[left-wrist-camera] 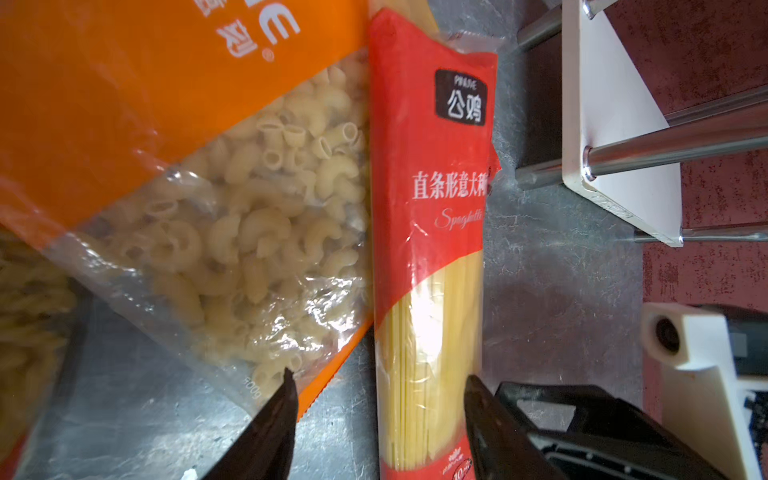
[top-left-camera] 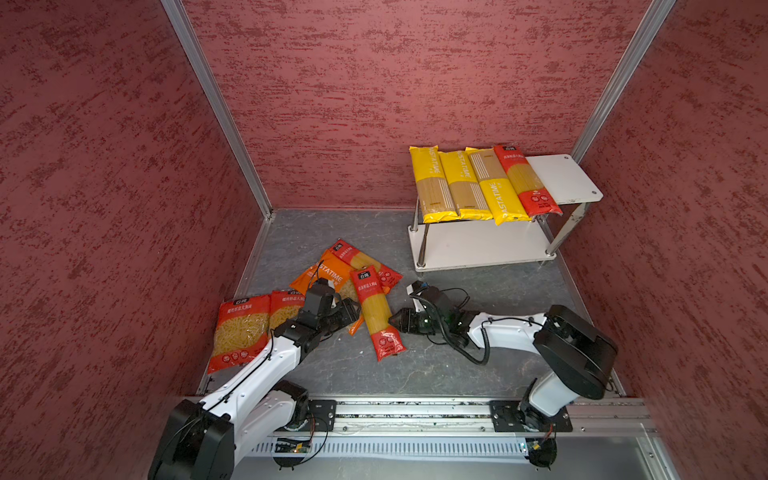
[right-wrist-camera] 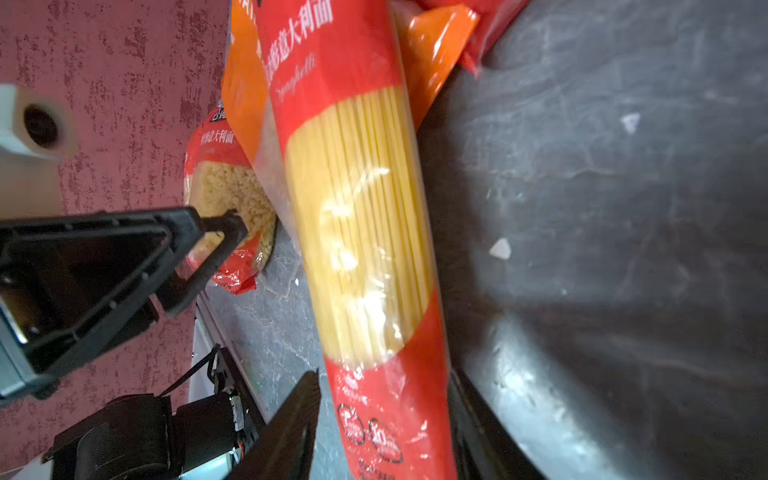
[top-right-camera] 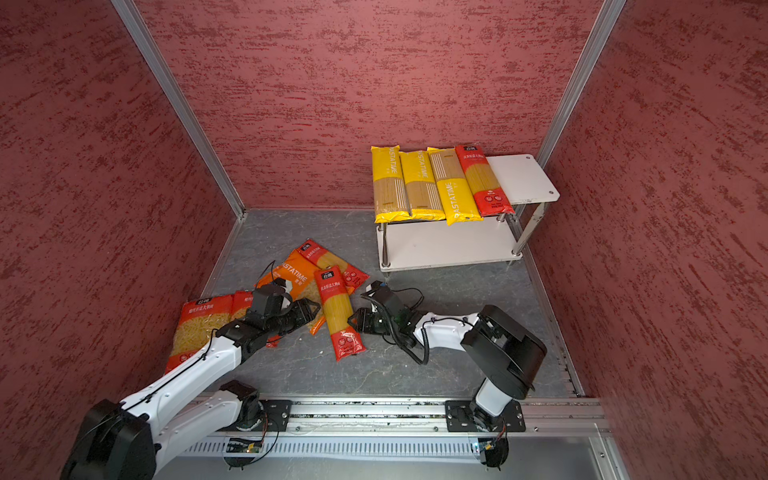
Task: Place and organize the pasta boxes and bags onto the shelf
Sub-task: 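Grasp a second red spaghetti bag on the floor with both grippers, then lift the red spaghetti bag upright with both grippers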
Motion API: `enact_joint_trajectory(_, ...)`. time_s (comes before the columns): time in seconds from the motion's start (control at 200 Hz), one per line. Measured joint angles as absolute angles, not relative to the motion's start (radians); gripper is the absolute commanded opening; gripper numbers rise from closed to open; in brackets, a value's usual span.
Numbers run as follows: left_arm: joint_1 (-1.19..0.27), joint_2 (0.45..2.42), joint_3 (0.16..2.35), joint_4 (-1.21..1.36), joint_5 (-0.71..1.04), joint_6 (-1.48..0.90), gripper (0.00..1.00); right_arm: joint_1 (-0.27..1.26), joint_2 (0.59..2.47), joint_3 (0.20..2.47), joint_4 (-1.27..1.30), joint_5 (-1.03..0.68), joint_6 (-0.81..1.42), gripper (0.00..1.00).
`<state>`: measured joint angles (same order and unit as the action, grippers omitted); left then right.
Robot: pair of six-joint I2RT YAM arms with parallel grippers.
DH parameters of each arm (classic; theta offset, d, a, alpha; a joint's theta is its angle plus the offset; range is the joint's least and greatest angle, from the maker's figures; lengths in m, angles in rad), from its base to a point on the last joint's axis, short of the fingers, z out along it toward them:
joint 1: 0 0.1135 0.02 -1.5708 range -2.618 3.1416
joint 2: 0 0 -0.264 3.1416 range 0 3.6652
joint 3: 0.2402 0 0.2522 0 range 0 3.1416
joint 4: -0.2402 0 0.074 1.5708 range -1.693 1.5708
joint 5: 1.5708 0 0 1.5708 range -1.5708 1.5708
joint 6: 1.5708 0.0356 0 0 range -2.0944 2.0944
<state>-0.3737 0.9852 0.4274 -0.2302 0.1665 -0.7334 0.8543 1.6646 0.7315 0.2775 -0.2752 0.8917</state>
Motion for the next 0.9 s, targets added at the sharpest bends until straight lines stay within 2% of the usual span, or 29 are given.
enact_joint_trajectory(0.205,-0.415,0.999,0.368,-0.137,0.184,-0.770,0.56,0.848,1.802,0.794,0.331,-0.314,0.843,0.57)
enact_joint_trajectory(0.341,-0.429,1.040,0.337,-0.054,0.188,-0.786,0.48,0.848,1.864,0.810,0.414,-0.366,0.833,0.54)
enact_joint_trajectory(0.441,-0.432,1.074,0.316,-0.014,0.194,-0.797,0.42,0.849,1.912,0.827,0.483,-0.410,0.834,0.46)
enact_joint_trajectory(0.531,-0.432,1.093,0.312,0.001,0.202,-0.797,0.34,0.852,1.938,0.831,0.538,-0.440,0.840,0.31)
enact_joint_trajectory(0.631,-0.430,1.084,0.313,0.007,0.207,-0.796,0.33,0.854,1.939,0.831,0.573,-0.459,0.840,0.17)
enact_joint_trajectory(0.776,-0.397,1.005,0.327,-0.048,0.219,-0.790,0.34,0.856,1.913,0.805,0.612,-0.457,0.830,0.11)
enact_joint_trajectory(0.902,-0.320,0.916,0.380,-0.116,0.262,-0.768,0.39,0.860,1.865,0.769,0.591,-0.455,0.814,0.09)
